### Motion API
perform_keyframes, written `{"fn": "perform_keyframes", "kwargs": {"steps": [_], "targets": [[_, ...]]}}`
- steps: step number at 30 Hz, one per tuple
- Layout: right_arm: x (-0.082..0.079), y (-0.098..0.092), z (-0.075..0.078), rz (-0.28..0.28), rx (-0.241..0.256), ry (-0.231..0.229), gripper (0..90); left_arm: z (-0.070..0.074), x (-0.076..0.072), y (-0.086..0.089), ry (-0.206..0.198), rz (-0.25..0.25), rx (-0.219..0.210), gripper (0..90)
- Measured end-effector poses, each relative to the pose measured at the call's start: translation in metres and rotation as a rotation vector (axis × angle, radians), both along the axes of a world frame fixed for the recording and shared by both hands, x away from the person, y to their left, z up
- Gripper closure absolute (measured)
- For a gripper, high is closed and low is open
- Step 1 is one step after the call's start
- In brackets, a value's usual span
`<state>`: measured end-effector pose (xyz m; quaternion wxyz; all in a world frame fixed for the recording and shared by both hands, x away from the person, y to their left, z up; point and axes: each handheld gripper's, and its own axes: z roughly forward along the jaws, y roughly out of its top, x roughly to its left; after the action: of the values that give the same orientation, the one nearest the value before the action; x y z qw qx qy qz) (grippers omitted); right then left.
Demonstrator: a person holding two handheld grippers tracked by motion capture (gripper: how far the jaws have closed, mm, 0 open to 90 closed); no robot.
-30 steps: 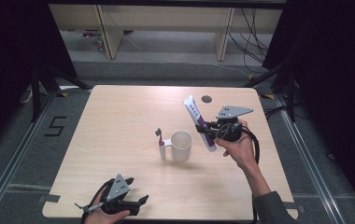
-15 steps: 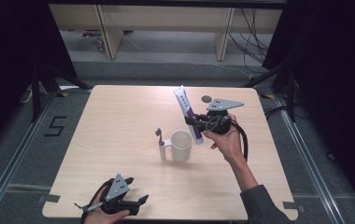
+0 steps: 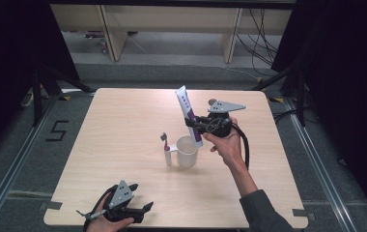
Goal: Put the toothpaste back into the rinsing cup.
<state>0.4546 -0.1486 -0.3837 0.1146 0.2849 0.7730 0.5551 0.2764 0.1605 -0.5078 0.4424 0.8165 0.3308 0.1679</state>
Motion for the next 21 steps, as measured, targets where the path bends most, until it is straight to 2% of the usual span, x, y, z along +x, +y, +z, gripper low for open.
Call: {"fn": "perform_keyframes", "kwargs": {"steps": [1,2,3,7,8,9,10,11,13,14,15,16,18,19,21], "targets": [[0.001,0.001,-0.001,0.005,-0.002,-0.004,77.6,0.000,0.000,0.000,0.000,-0.005,0.009,19.3],[0.002,0.003,-0.002,0.011,0.001,-0.007,77.6,0.000,0.000,0.000,0.000,0.002,-0.004,19.3],[0.002,0.004,-0.003,0.006,-0.008,-0.009,77.6,0.001,0.000,0.001,0.001,-0.009,0.017,19.3],[0.004,0.010,-0.008,0.010,-0.003,-0.007,77.5,0.001,0.000,0.001,0.006,-0.013,0.022,19.3],[0.004,0.011,-0.009,-0.003,-0.008,-0.020,77.5,0.001,0.000,0.001,-0.002,-0.007,0.029,19.3],[0.004,0.011,-0.010,0.008,0.002,0.002,77.5,0.001,-0.001,0.000,0.001,0.001,0.017,19.3],[0.005,0.012,-0.011,0.007,-0.001,-0.001,77.5,0.001,0.000,0.001,-0.005,-0.011,0.029,19.3],[0.005,0.013,-0.012,0.010,0.010,0.007,77.5,0.000,-0.001,-0.001,0.002,0.001,0.002,19.3],[0.006,0.016,-0.014,0.012,0.008,-0.004,77.5,0.000,-0.001,-0.001,0.003,0.002,0.002,19.3],[0.005,0.017,-0.015,0.011,0.011,0.011,77.5,0.000,-0.001,-0.001,0.002,0.002,0.002,19.2],[0.004,0.018,-0.016,-0.008,0.012,0.004,77.5,0.000,-0.001,-0.001,0.001,0.001,0.002,19.3],[0.005,0.018,-0.018,0.013,0.005,-0.009,77.5,0.000,-0.001,-0.001,0.001,-0.002,0.005,19.3],[0.003,0.020,-0.021,0.006,0.013,0.022,77.5,0.001,0.000,0.001,-0.006,-0.013,0.031,19.3],[0.004,0.019,-0.023,0.011,0.001,0.009,77.5,0.001,-0.001,0.000,0.001,0.000,0.013,19.3],[0.004,0.019,-0.027,0.012,0.007,0.016,77.5,0.000,-0.001,-0.001,-0.001,-0.003,0.000,19.3]]}}
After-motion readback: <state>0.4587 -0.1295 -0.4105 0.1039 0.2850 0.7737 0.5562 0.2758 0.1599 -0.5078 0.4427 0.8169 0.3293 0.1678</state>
